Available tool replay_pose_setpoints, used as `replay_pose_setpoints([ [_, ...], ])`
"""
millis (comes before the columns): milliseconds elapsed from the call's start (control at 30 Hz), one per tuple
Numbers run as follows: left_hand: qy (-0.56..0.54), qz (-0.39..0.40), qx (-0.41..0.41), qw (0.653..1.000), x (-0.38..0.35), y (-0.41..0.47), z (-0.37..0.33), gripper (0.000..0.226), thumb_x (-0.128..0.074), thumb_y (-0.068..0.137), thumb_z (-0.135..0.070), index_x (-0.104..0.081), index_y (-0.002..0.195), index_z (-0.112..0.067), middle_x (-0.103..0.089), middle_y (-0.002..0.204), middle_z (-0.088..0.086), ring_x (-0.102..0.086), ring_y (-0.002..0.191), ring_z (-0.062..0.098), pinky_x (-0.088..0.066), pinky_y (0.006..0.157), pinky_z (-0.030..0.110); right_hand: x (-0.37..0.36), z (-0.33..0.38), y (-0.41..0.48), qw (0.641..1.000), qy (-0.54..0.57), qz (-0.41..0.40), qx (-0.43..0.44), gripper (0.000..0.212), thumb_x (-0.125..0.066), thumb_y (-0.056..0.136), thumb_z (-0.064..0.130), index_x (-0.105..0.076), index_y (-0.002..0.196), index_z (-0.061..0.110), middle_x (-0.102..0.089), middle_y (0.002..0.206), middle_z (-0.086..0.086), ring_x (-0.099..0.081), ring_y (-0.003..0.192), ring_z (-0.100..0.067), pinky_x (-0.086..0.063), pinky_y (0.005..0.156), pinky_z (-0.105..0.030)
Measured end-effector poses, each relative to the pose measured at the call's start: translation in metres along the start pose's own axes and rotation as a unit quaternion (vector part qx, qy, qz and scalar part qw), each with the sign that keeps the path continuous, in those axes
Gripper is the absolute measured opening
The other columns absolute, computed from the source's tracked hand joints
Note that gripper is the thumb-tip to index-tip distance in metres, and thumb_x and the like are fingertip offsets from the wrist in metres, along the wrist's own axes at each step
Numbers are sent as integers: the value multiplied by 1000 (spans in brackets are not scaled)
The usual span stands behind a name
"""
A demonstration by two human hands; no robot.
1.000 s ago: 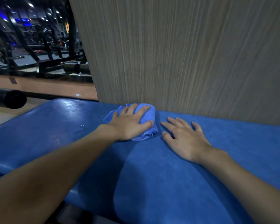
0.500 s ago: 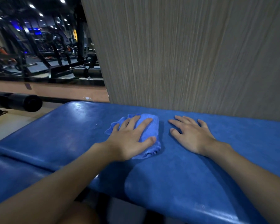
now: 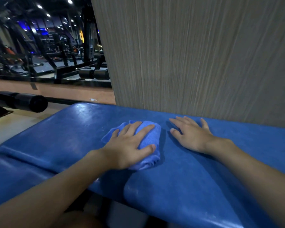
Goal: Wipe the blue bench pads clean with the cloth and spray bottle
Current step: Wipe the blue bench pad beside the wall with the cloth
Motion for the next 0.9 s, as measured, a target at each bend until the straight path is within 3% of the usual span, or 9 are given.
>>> replay_pose_setpoints([
  [133, -6, -1, 15, 1000, -2, 64, 9, 93, -9, 64, -82, -7, 152, -52, -6, 165, -8, -6, 152, 17, -9, 119, 55, -14, 5, 2, 1000, -17, -3, 2, 54, -18, 103, 51, -15, 155, 38, -5, 166, 10, 0, 152, -13, 1, 119, -58],
  [300, -16, -13, 28, 999, -2, 134, 15, 66, -33, 92, -69, -12, 152, -50, -8, 164, -8, -9, 151, 23, -8, 119, 53, -16, 5, 0, 999, -31, -4, -3, 55, -13, 102, 51, -9, 156, 38, 0, 166, 10, 5, 152, -13, 2, 119, -57],
  [400, -16, -15, 22, 1000, -4, 144, 17, 64, -33, 94, -67, -13, 152, -50, -8, 164, -9, -10, 150, 23, -7, 120, 52, -14, 4, 0, 1000, -21, -8, -6, 55, -15, 102, 52, -11, 155, 39, -2, 166, 12, 4, 152, -11, 3, 120, -54],
  [600, -7, -6, 11, 1000, -4, 105, 11, 69, -31, 92, -71, -9, 154, -49, -3, 166, -6, -3, 152, 21, -5, 121, 53, -10, 1, -1, 1000, 11, -19, -11, 55, -22, 100, 55, -18, 154, 43, -8, 164, 15, -1, 151, -7, 4, 121, -49],
  [800, 5, 33, -19, 999, -6, 5, 3, 92, -5, 65, -82, 2, 152, -54, 3, 166, -9, 3, 152, 18, -5, 121, 51, -7, 2, -5, 999, 28, -20, -17, 55, -27, 100, 56, -24, 153, 42, -13, 164, 15, -4, 151, -7, 2, 121, -49],
  [900, 21, 31, -27, 999, -1, -42, 1, 92, -2, 63, -81, 6, 151, -55, 8, 165, -11, 5, 152, 17, -4, 121, 48, -6, 5, -8, 1000, 9, -7, -19, 54, -24, 101, 55, -24, 153, 40, -14, 164, 12, -5, 151, -9, 0, 120, -54],
])
Point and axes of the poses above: each hand's wrist, its own y-axis towards the middle knuckle, its own x-axis out of the back of the hand, z = x × y, the point moved 10 cm from there along y, towards the middle knuckle
